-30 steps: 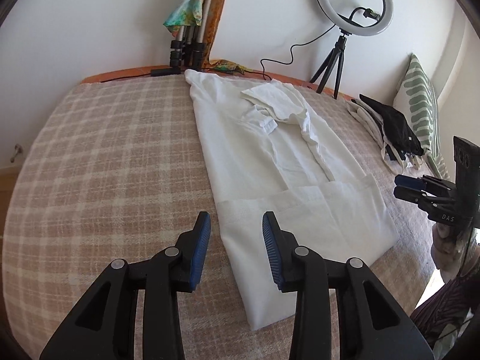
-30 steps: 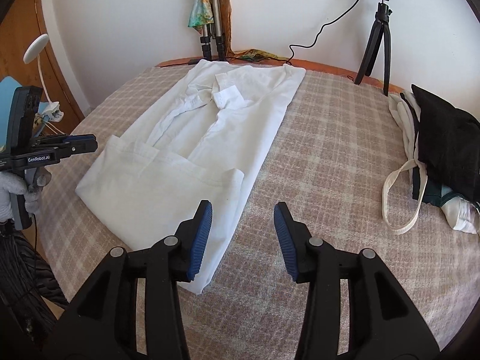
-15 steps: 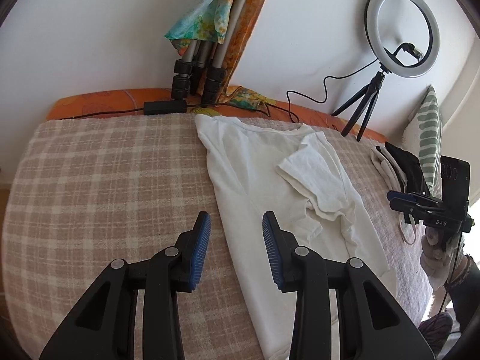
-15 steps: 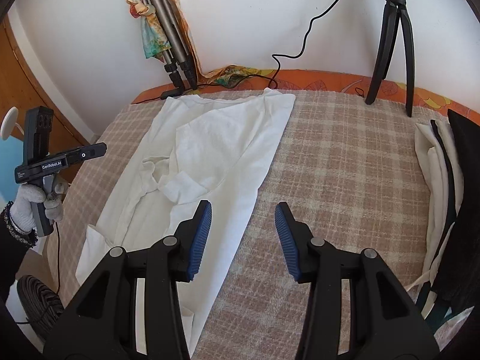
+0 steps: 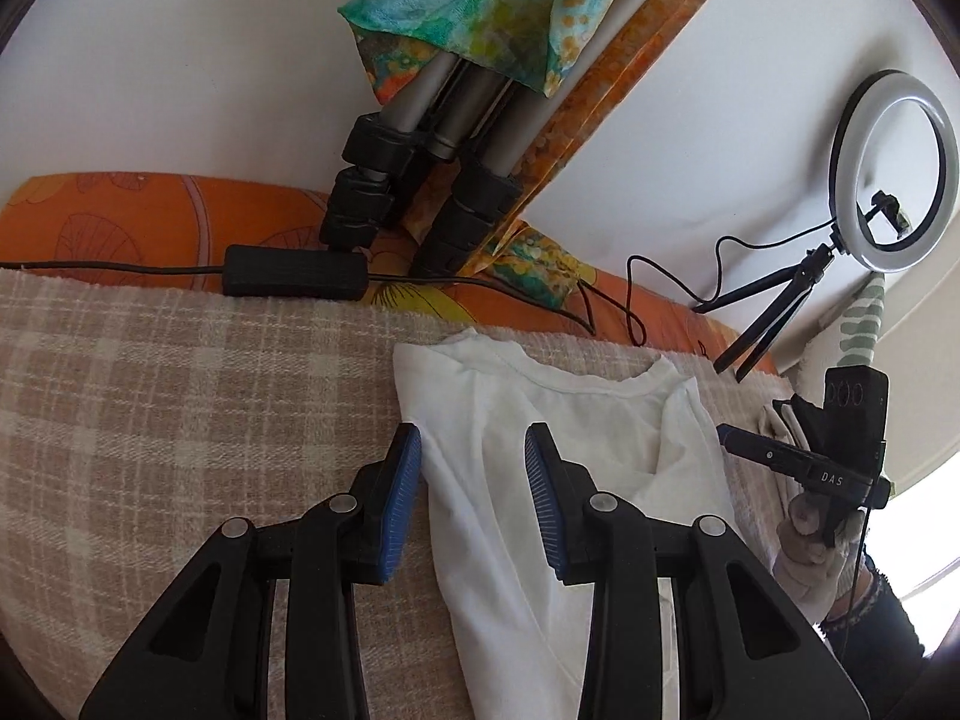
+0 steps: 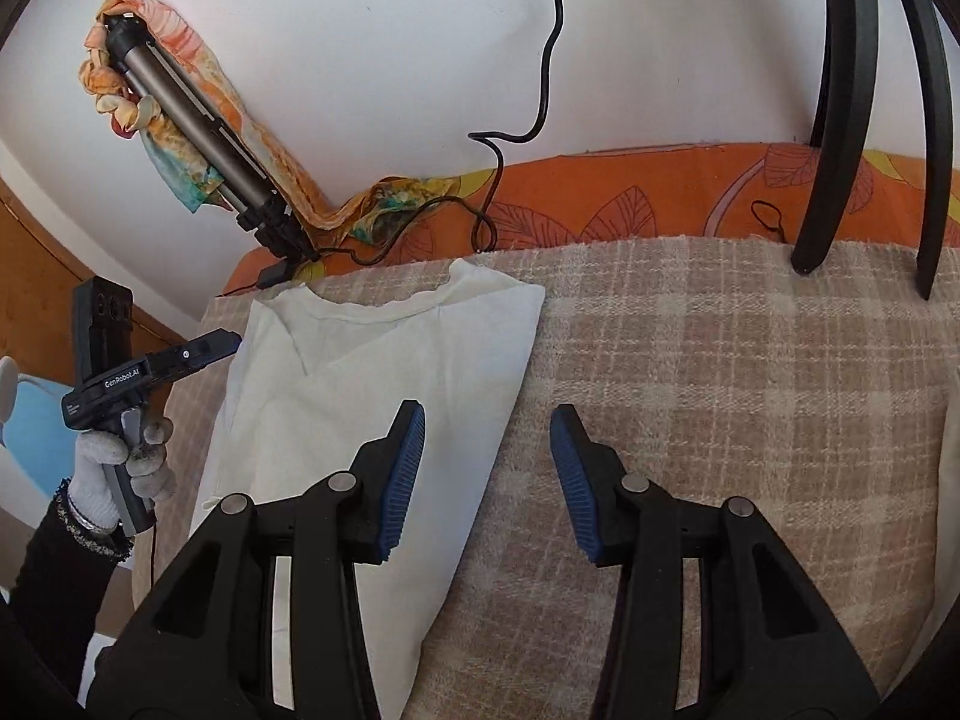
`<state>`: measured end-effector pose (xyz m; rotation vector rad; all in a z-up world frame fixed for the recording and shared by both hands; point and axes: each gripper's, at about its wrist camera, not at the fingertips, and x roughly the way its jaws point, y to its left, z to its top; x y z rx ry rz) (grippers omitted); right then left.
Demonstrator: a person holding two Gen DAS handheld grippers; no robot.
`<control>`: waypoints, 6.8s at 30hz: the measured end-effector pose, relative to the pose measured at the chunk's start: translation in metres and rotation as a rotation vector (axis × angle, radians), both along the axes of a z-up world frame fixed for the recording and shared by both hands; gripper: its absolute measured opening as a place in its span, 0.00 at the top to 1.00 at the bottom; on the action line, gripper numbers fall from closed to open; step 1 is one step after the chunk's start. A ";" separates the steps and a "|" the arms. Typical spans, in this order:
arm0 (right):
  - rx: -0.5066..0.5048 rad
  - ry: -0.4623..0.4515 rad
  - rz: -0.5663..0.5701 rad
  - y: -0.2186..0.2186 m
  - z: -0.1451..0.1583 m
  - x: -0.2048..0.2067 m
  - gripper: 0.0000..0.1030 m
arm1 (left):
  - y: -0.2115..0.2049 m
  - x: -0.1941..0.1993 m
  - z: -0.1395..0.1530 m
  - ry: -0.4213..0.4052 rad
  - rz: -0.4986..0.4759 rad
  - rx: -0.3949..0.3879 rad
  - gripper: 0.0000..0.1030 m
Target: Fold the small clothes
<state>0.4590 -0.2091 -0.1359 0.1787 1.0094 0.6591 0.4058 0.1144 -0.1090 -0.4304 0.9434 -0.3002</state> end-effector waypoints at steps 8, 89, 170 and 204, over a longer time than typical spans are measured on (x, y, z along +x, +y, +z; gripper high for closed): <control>0.054 0.028 0.020 0.013 -0.004 0.031 0.55 | -0.008 0.021 -0.008 -0.022 -0.006 -0.015 0.67; -0.177 -0.221 0.122 -0.019 0.056 -0.295 0.93 | -0.058 -0.281 0.030 -0.141 -0.116 0.146 0.93; 0.085 0.037 0.021 -0.085 0.026 -0.303 0.45 | 0.005 -0.341 -0.003 0.113 0.074 -0.225 0.64; 0.341 0.261 -0.004 -0.046 -0.026 -0.204 0.61 | -0.009 -0.243 -0.036 0.178 0.097 -0.451 0.76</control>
